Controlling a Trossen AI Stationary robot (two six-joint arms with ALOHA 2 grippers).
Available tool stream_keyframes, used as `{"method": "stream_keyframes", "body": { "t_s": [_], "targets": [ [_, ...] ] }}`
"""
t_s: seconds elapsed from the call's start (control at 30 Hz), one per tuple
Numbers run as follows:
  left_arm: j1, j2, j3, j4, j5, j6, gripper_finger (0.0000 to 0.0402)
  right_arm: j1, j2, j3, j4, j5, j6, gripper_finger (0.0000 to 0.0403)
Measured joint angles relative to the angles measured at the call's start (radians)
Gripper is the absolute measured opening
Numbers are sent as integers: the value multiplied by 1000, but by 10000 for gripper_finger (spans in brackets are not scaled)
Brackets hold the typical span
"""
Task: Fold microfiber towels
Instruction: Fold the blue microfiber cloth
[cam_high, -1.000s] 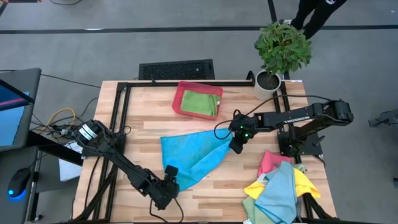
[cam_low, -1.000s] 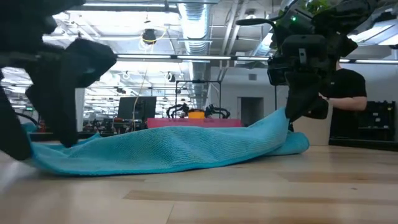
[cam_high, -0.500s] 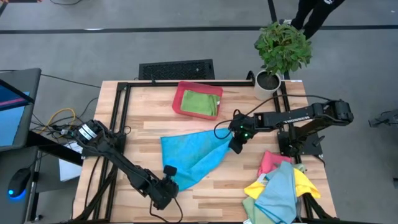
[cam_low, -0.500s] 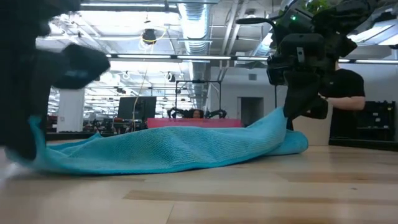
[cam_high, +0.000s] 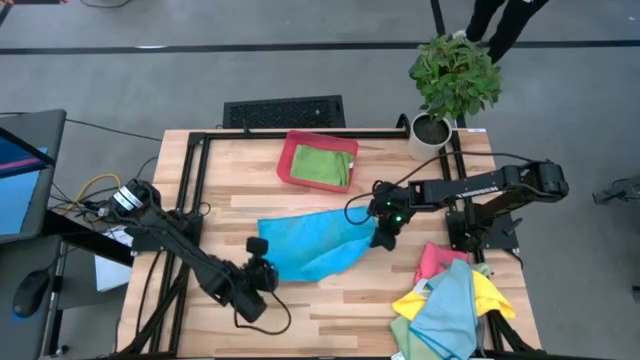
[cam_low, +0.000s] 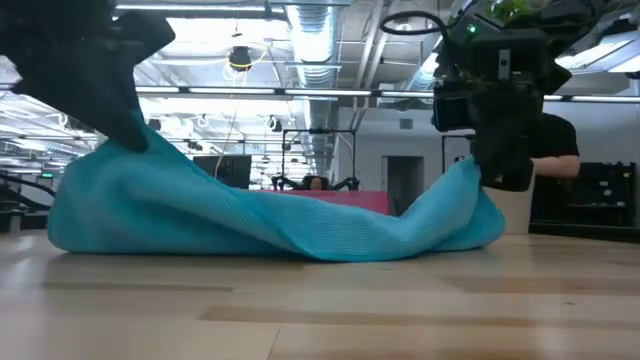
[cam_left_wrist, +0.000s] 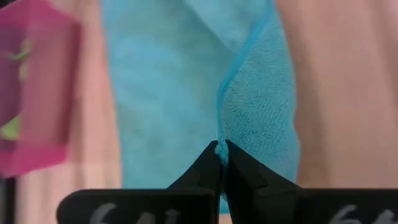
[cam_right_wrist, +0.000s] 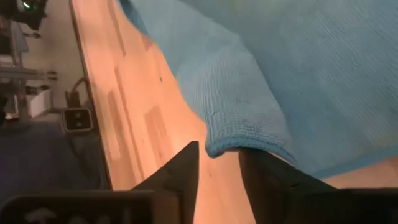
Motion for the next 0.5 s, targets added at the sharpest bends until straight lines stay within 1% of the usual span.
{"method": "stream_keyframes", "body": {
  "t_s": [0.13, 0.2, 0.3, 0.37, 0.43, 0.5],
  "targets": [
    [13, 0, -6, -51, -81, -41, 0, -23, -15, 0, -64, -4, -28, 173],
    [24, 0, -6, -75, -95, -68, 0, -37, -36, 0, -84, -6, -30, 182],
    [39, 0, -6, -126, -103, -126, 0, -53, -99, -1, -94, -7, -36, 190],
    [46, 0, -6, -148, -118, -158, 0, -49, -148, -1, -94, 2, -74, 192],
    [51, 0, -6, -162, -145, -188, 0, -12, -186, -1, -87, 60, -126, 193],
    [57, 0, -6, -181, -163, -207, 0, 49, -202, 0, -88, 174, -184, 191]
  ]
}}
